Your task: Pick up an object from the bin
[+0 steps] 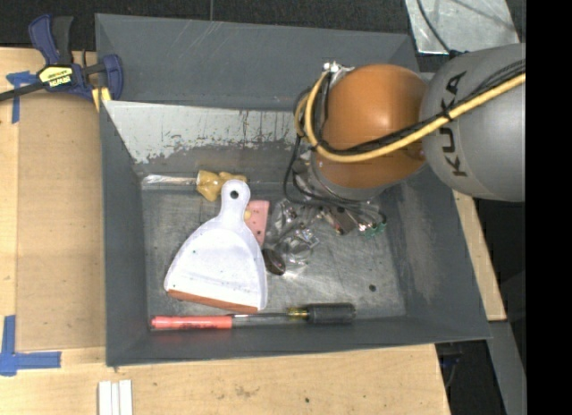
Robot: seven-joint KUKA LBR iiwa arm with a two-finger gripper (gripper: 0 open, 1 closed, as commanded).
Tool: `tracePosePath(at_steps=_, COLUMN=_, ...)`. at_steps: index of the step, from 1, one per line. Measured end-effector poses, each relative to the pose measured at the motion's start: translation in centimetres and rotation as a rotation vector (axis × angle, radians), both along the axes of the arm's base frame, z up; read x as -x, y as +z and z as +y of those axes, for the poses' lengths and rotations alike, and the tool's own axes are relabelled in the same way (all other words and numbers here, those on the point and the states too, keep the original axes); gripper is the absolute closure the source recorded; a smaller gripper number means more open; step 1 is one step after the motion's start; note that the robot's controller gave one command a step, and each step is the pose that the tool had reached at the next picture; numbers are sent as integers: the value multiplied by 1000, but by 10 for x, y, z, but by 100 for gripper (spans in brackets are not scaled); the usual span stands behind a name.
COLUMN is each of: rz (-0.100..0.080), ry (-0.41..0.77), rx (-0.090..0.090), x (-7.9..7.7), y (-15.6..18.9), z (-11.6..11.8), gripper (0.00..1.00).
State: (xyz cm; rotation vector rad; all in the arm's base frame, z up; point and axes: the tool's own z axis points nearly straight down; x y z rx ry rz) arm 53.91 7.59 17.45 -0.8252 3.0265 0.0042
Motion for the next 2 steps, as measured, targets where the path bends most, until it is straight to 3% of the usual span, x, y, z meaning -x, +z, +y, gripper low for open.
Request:
tracePosePath(at_steps=1, rz=-2, ry=113, rx=3, x=17, y=-7, z=-42, gripper=100)
tracePosePath(at_steps=2, rz=2, ry=262, rx=8, x=16, y=-5, z=-58, gripper=100)
